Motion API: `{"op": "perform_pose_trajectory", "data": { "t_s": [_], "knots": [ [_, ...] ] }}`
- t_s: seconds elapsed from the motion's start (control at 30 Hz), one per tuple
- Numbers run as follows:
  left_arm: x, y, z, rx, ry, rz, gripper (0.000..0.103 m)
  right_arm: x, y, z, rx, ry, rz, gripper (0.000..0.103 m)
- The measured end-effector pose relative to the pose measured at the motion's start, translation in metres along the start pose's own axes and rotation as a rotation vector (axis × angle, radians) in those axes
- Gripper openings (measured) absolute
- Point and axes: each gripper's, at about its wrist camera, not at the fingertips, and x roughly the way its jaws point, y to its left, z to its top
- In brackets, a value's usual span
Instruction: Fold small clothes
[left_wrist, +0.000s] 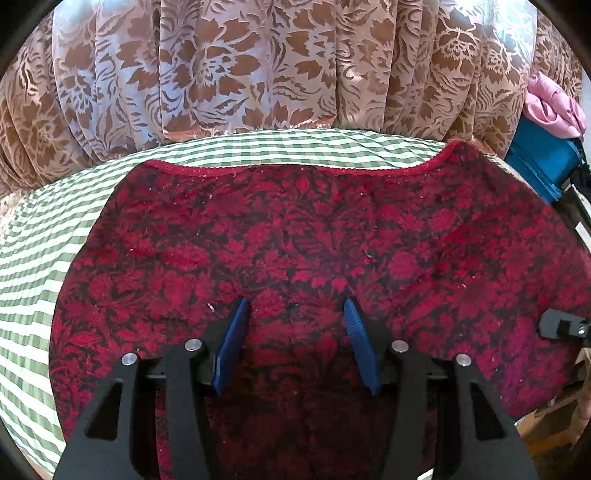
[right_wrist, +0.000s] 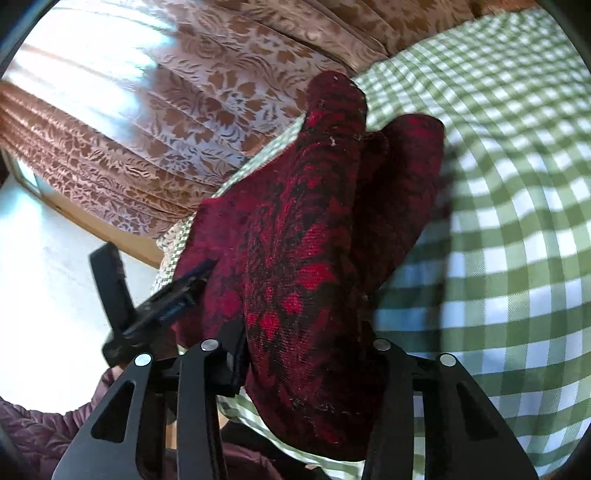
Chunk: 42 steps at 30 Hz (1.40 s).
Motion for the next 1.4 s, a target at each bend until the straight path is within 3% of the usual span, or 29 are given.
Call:
{"op": "perform_pose_trajectory", "data": {
  "t_s": [0.23, 0.4, 0.47, 0.53, 0.63, 0.73, 0.9, 1.03, 1.23, 1.4],
  "knots": [
    [-0.003, 0.019, 0.003, -0.078, -0.002, -0.088, 0.050, -0.005, 0.060, 0.019, -0.101, -0.025, 0.030, 0.034],
    [-0.005, 0.044, 0.000, -0.173, -0.012, -0.215, 0.047, 0.016, 0.127, 0.038, -0.243, -0.004, 0.039, 0.033],
    [-0.006, 0.055, -0.002, -0.201, -0.010, -0.262, 0.041, 0.028, 0.146, 0.042, -0.281, 0.010, 0.027, 0.033],
    [-0.013, 0.067, -0.004, -0.230, -0.016, -0.306, 0.036, 0.042, 0.166, 0.045, -0.328, 0.026, -0.006, 0.033],
    [-0.030, 0.096, -0.011, -0.289, -0.036, -0.364, 0.037, 0.053, 0.181, 0.045, -0.368, 0.042, -0.052, 0.033],
    [-0.049, 0.139, -0.019, -0.368, -0.068, -0.374, 0.037, 0.065, 0.200, 0.043, -0.429, 0.061, -0.102, 0.033],
    [-0.075, 0.216, -0.030, -0.544, -0.131, -0.462, 0.037, 0.110, 0.246, 0.021, -0.599, 0.090, -0.226, 0.033],
    [-0.091, 0.248, -0.034, -0.598, -0.167, -0.548, 0.049, 0.167, 0.268, -0.021, -0.758, 0.153, -0.313, 0.034],
    [-0.085, 0.249, -0.010, -0.562, -0.141, -0.632, 0.059, 0.210, 0.273, -0.081, -0.982, 0.161, -0.417, 0.037],
    [-0.060, 0.205, 0.019, -0.412, -0.010, -0.621, 0.066, 0.205, 0.270, -0.088, -1.033, 0.134, -0.425, 0.039]
  ]
}}
